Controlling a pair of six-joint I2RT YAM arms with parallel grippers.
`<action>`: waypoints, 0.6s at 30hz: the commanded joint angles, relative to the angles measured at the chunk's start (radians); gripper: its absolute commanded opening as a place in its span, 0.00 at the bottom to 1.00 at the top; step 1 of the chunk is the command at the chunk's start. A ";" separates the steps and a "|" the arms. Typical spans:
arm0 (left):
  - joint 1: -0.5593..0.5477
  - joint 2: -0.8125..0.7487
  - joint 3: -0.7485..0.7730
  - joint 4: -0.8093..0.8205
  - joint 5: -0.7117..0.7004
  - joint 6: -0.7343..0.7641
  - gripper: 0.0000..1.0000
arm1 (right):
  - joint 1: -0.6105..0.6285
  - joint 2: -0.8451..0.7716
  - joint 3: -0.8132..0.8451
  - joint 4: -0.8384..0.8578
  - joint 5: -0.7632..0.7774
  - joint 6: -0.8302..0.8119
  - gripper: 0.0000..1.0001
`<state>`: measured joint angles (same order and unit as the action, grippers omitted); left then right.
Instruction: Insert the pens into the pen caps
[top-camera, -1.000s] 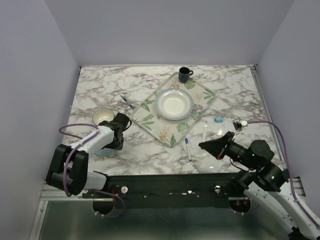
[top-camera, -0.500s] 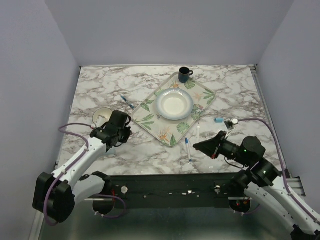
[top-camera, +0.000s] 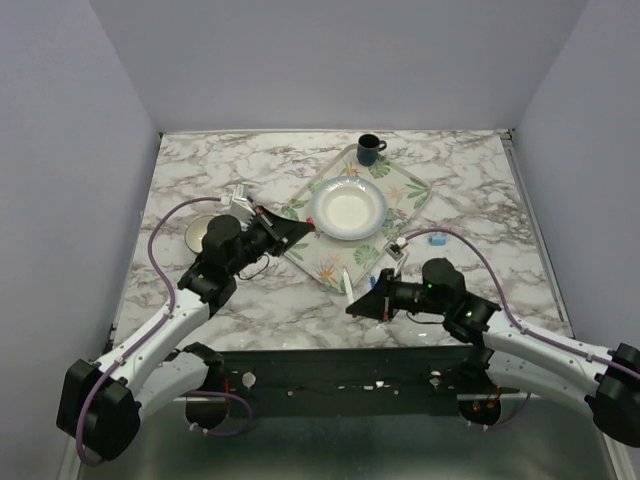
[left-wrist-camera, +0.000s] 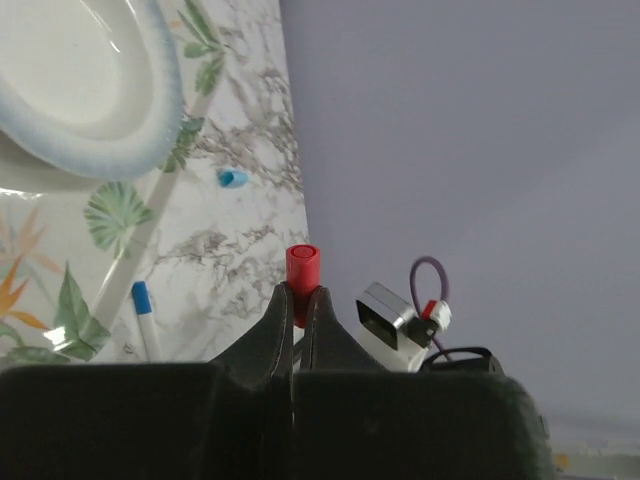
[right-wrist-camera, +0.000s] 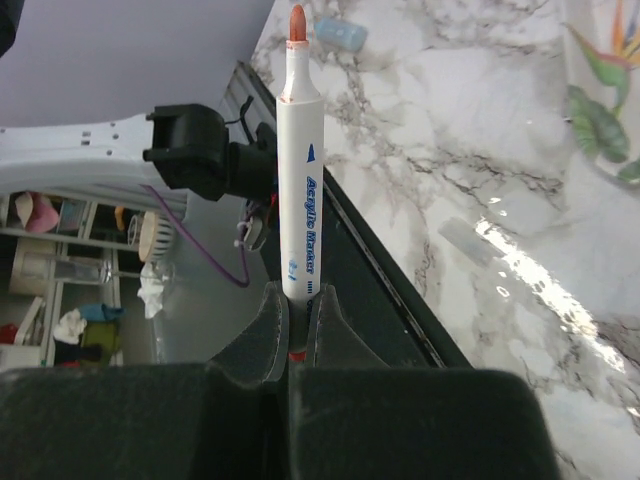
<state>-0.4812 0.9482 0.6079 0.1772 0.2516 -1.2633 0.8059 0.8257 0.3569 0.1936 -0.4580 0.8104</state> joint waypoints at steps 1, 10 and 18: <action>-0.025 -0.041 -0.071 0.228 0.160 0.010 0.00 | 0.101 0.104 0.068 0.153 0.073 0.000 0.01; -0.043 -0.134 -0.100 0.168 0.176 0.065 0.00 | 0.150 0.205 0.186 0.136 0.127 -0.019 0.01; -0.054 -0.161 -0.134 0.177 0.166 0.056 0.00 | 0.177 0.257 0.231 0.127 0.145 -0.019 0.01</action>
<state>-0.5251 0.7944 0.4931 0.3405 0.3874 -1.2259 0.9668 1.0573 0.5564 0.3058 -0.3489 0.8066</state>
